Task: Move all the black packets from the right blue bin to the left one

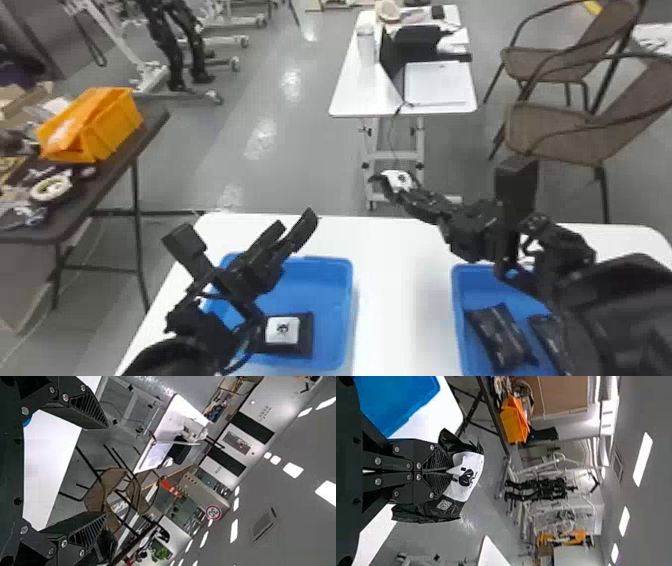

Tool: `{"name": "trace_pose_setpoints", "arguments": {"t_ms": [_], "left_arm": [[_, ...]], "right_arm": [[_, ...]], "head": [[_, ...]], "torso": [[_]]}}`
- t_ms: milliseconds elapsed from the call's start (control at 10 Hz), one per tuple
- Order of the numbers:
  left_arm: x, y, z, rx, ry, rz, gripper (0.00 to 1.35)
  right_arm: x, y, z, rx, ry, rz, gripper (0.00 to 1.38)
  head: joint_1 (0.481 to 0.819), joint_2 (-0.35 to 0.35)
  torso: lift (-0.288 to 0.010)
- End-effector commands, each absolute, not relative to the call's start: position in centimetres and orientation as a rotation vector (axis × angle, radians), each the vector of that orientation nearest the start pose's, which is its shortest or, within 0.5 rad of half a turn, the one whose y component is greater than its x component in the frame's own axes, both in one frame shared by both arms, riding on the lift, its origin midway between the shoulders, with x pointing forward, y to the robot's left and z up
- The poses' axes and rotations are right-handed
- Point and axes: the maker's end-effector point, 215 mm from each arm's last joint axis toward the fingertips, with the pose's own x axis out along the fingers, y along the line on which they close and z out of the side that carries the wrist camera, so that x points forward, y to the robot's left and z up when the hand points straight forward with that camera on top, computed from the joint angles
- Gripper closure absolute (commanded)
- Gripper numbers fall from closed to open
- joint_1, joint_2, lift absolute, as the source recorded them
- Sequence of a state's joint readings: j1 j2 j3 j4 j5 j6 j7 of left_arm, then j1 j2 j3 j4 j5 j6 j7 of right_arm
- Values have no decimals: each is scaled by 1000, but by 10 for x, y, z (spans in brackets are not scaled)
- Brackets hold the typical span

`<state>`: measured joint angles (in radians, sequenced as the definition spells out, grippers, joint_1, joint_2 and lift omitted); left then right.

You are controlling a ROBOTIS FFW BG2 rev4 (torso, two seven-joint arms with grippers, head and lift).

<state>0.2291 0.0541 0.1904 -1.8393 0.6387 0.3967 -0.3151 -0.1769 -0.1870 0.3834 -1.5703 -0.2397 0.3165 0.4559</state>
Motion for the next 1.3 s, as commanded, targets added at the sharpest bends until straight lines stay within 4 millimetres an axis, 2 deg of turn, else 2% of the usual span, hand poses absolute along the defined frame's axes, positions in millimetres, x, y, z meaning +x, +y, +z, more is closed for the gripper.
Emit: {"name": "trace_pose_setpoints", "arguments": {"t_ms": [0, 200, 400, 900, 1000, 1100, 1200], "left_arm": [[514, 224, -373, -659, 202, -274, 272], [516, 216, -369, -690, 198, -303, 272], [519, 198, -365, -684, 228, -359, 272], [515, 197, -388, -633, 297, -336, 279], [511, 194, -399, -633, 342, -333, 467], [508, 193, -406, -638, 375, -328, 929], [508, 193, -407, -620, 371, -324, 1093]], "right_arm": [[536, 54, -382, -11, 283, 944, 1271], [529, 82, -394, -76, 316, 1021, 1271], [529, 94, -399, -98, 326, 1048, 1271], [523, 123, -394, -135, 321, 1117, 1271], [522, 123, -395, -133, 324, 1118, 1271], [523, 123, -394, -130, 324, 1118, 1271], [522, 123, -396, -131, 326, 1118, 1271]], "head": [[695, 241], [695, 281], [695, 303], [695, 318], [695, 325], [695, 327], [695, 328]], "torso": [[0], [0], [0], [0], [0], [0], [0]]}}
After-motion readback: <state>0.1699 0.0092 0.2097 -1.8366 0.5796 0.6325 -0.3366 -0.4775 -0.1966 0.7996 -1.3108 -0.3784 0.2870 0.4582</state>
